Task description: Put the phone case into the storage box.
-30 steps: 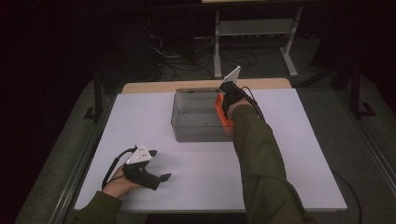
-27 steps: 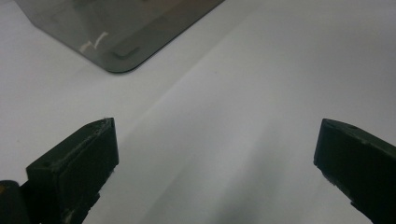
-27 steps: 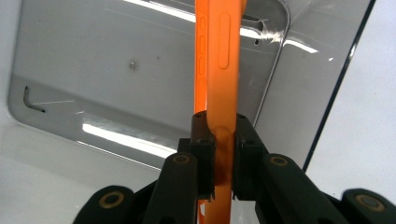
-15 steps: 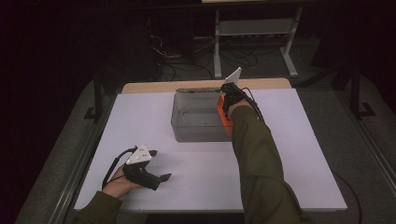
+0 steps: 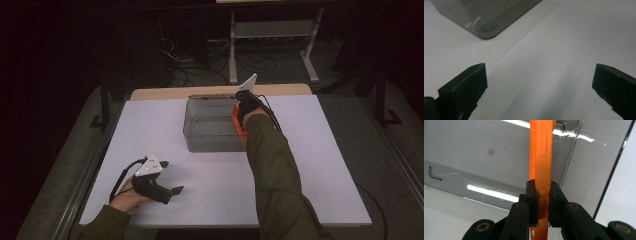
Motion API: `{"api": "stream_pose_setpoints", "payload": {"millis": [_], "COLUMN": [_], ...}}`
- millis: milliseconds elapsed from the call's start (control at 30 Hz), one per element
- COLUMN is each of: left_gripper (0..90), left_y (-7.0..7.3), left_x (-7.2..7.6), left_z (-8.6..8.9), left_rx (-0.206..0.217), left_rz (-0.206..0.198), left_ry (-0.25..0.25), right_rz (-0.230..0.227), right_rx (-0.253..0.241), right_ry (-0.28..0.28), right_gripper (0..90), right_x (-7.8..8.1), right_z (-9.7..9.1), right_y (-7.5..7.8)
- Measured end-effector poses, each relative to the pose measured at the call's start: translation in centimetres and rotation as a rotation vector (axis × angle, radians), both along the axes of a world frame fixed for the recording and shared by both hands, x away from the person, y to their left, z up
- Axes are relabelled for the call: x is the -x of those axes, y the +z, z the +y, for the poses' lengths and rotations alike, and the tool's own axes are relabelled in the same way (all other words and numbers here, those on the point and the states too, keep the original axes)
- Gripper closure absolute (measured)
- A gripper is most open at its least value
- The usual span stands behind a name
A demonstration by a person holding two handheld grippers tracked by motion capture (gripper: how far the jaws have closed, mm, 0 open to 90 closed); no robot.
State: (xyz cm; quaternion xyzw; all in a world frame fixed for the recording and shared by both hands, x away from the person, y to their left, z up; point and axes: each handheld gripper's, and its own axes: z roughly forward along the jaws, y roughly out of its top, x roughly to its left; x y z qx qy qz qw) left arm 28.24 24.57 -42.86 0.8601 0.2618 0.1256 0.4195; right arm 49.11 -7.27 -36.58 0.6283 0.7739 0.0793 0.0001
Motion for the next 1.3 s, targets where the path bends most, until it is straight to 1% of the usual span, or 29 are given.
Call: {"api": "stream_pose_setpoints", "payload": {"millis": [267, 633, 767, 867, 933, 1300], "left_gripper": [0.0, 0.0, 0.0, 0.0, 0.0, 0.0], "left_y": [0.0, 0.0, 0.0, 0.0, 0.0, 0.0], "left_x": [0.0, 0.0, 0.0, 0.0, 0.0, 0.0], "left_z": [0.0, -0.1, -0.1, -0.1, -0.1, -0.1], "left_rx": [-0.001, -0.002, 0.002, -0.004, -0.005, -0.006], "left_rz": [0.001, 0.002, 0.003, 0.003, 0.002, 0.004], "left_ry": [-0.002, -0.004, -0.002, -0.004, -0.006, -0.007], "right_rz": [0.007, 0.018, 0.014, 0.004, 0.0, -0.02], "right_rx": [0.01, 0.011, 0.012, 0.012, 0.02, 0.034], "right_ry": [-0.006, -0.008, -0.001, 0.01, 0.011, 0.012], "right_gripper": [78.7, 77.6, 77.2, 76.8, 76.9, 76.5], "right_x": [-0.1, -0.1, 0.0, 0.0, 0.0, -0.2], "right_z": [0.0, 0.1, 0.2, 0.4, 0.4, 0.0], "right_y": [-0.1, -0.2, -0.1, 0.0, 0.1, 1.2]}}
